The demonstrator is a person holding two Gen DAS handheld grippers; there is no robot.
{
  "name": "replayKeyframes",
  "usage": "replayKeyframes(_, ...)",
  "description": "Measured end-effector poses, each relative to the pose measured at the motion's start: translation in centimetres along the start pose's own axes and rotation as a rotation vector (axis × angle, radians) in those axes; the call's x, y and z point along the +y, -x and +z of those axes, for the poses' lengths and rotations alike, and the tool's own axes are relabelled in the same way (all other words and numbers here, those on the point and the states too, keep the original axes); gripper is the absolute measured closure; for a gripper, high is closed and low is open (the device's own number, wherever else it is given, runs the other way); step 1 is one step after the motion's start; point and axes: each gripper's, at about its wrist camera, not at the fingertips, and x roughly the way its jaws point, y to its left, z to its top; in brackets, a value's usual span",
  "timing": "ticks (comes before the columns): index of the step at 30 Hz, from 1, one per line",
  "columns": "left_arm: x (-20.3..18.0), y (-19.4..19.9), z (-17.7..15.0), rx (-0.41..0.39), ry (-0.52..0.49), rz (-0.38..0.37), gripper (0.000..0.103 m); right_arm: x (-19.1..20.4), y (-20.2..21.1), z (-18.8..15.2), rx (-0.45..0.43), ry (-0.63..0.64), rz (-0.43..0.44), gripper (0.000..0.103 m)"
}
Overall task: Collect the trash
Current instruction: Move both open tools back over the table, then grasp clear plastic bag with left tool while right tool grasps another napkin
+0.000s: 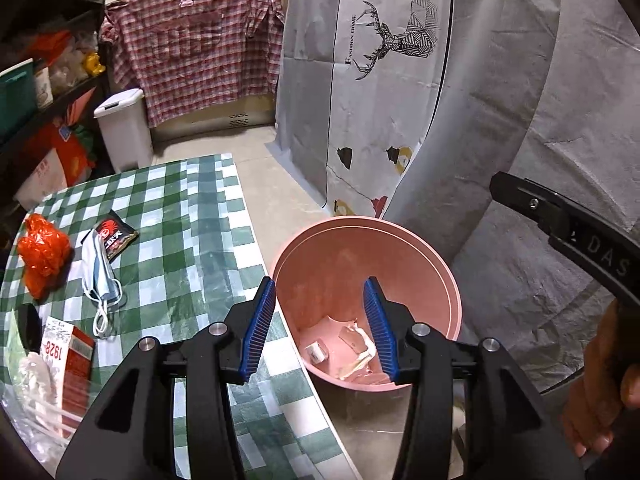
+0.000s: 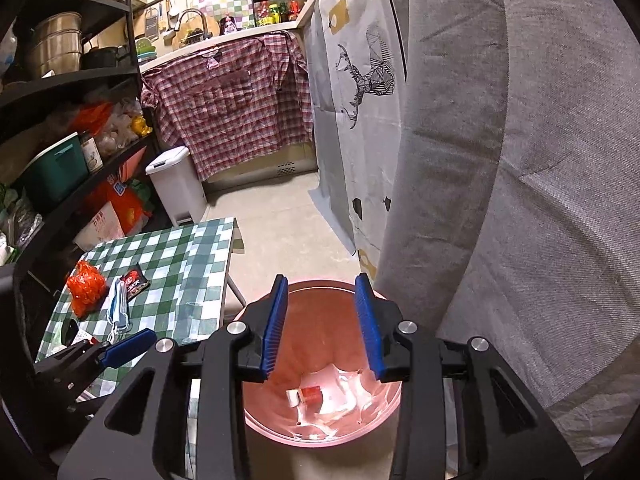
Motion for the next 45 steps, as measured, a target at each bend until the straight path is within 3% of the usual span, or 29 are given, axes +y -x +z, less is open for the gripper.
replayKeyframes(17,5.0,6.2,-0.9,-0.087,0.013,0.031,0.057,2.6,1.7,-0.8,-0.01,0.026,0.059,0.064)
replayKeyframes(30,14.4,12.4,-2.8,-0.139,0.057,0.112,0.057,10.4,5.3,-4.1,-0.011,0.129,0.253,0.089)
replayKeyframes(38,20.4,15.5,-5.6,-0.133,0.102,0.163,0.063,15.9,5.8,-9.2,0.129,0.17,0.421,0.092)
replayKeyframes(43,23.2,16.1,-7.0,-0.118,0.13,0.182,0.076,18.9,4.3,-11.9,0.251,0.166,0.496,0.088)
replayKeyframes(45,23.9,16.0,-7.2,-0.115,0.141,0.187,0.076,19.7,3.5,-13.0,0.304,0.155,0.508,0.088)
